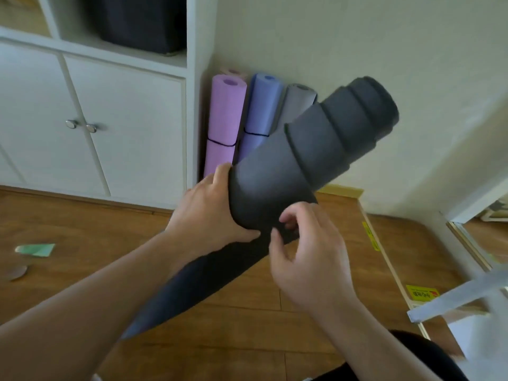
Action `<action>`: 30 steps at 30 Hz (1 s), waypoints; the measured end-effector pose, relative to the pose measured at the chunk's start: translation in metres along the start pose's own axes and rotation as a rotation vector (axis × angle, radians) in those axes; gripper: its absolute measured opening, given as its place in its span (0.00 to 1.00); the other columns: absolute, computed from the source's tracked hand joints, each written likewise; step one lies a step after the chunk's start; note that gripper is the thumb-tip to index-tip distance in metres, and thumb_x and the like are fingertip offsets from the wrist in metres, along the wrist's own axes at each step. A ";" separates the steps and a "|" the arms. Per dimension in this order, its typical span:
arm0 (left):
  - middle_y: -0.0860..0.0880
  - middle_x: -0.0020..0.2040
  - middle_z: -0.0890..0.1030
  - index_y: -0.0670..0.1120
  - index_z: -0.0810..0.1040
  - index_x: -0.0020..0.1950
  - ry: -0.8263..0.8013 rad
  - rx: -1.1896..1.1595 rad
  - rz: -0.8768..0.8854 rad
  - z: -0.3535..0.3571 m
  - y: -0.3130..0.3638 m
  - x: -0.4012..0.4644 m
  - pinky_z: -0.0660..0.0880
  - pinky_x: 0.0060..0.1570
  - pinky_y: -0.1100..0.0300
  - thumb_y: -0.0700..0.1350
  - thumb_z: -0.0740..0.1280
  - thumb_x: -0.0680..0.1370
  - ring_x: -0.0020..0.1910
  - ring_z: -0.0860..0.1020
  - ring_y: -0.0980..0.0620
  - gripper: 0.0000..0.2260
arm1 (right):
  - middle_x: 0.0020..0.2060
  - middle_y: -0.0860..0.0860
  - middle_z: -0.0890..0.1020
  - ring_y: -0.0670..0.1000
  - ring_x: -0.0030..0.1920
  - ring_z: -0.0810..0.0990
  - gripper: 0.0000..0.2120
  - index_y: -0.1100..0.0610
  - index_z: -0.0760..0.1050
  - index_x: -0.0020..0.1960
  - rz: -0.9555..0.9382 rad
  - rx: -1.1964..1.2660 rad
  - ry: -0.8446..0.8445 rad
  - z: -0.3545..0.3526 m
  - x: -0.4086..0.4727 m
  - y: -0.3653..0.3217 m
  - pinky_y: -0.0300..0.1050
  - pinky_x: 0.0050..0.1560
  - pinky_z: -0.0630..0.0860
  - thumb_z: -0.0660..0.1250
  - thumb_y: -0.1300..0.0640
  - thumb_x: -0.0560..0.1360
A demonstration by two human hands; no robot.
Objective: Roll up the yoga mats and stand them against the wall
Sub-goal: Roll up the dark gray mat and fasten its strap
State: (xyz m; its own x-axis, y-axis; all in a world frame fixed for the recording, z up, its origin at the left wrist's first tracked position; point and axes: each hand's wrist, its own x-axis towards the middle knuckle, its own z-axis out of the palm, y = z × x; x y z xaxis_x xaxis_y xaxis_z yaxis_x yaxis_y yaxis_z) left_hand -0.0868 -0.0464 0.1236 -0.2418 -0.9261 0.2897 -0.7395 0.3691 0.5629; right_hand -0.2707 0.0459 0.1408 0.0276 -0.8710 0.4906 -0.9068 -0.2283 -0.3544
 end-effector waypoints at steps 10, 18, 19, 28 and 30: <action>0.65 0.54 0.72 0.59 0.58 0.73 0.042 -0.297 -0.177 0.003 0.018 -0.025 0.77 0.45 0.66 0.64 0.86 0.56 0.55 0.77 0.57 0.54 | 0.68 0.40 0.77 0.47 0.68 0.77 0.55 0.44 0.64 0.77 0.593 0.877 -0.182 -0.004 0.041 -0.019 0.50 0.67 0.77 0.83 0.30 0.58; 0.62 0.62 0.70 0.57 0.68 0.67 -0.211 -0.279 -0.110 -0.009 -0.003 -0.033 0.79 0.57 0.61 0.67 0.81 0.60 0.59 0.75 0.62 0.42 | 0.59 0.37 0.81 0.39 0.61 0.80 0.47 0.37 0.67 0.66 0.506 0.743 -0.162 0.021 0.014 0.008 0.37 0.55 0.80 0.88 0.41 0.54; 0.62 0.63 0.69 0.58 0.69 0.67 -0.253 -0.274 -0.120 -0.009 -0.005 -0.035 0.79 0.57 0.61 0.66 0.81 0.61 0.60 0.75 0.62 0.40 | 0.57 0.36 0.81 0.38 0.59 0.79 0.47 0.36 0.66 0.64 0.484 0.702 -0.176 0.022 0.011 0.010 0.34 0.51 0.79 0.89 0.41 0.53; 0.59 0.67 0.77 0.59 0.64 0.78 -0.063 -0.686 -0.062 -0.086 0.062 -0.010 0.80 0.53 0.64 0.63 0.74 0.70 0.60 0.80 0.63 0.38 | 0.58 0.36 0.81 0.38 0.58 0.79 0.47 0.35 0.64 0.67 0.483 0.705 -0.229 0.039 -0.003 0.023 0.33 0.51 0.78 0.88 0.42 0.57; 0.59 0.65 0.77 0.61 0.69 0.73 0.074 -0.484 0.016 -0.110 0.090 0.012 0.76 0.57 0.58 0.72 0.67 0.71 0.59 0.79 0.62 0.33 | 0.58 0.34 0.81 0.36 0.58 0.79 0.47 0.33 0.64 0.66 0.461 0.712 -0.246 0.039 -0.006 0.020 0.34 0.51 0.78 0.88 0.41 0.56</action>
State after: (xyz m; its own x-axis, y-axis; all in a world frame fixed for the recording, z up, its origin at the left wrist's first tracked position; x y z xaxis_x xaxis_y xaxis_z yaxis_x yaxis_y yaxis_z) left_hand -0.0872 -0.0159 0.2629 -0.1925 -0.9185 0.3454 -0.3549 0.3933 0.8482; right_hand -0.2725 0.0297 0.0999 -0.1118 -0.9935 0.0206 -0.3747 0.0229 -0.9269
